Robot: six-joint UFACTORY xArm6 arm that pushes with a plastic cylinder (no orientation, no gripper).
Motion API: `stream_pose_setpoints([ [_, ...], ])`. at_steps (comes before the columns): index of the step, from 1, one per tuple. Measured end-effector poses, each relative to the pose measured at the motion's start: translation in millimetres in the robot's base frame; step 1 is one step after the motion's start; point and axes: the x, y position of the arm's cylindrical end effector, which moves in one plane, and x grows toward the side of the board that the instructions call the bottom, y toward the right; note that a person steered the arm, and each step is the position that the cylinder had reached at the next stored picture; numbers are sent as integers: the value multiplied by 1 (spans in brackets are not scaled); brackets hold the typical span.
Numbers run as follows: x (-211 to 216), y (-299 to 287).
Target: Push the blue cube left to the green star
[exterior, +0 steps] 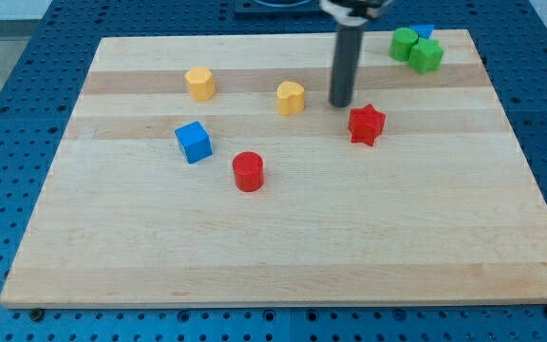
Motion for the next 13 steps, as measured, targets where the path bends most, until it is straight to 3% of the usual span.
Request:
stream_pose_setpoints([
  [2,47,-90],
  [3,20,-136],
  [4,19,-193],
  [5,55,-237],
  [6,90,-228],
  [7,80,-182],
  [10,-10,-74],
  [12,-71,-35],
  [13,-51,-53],
])
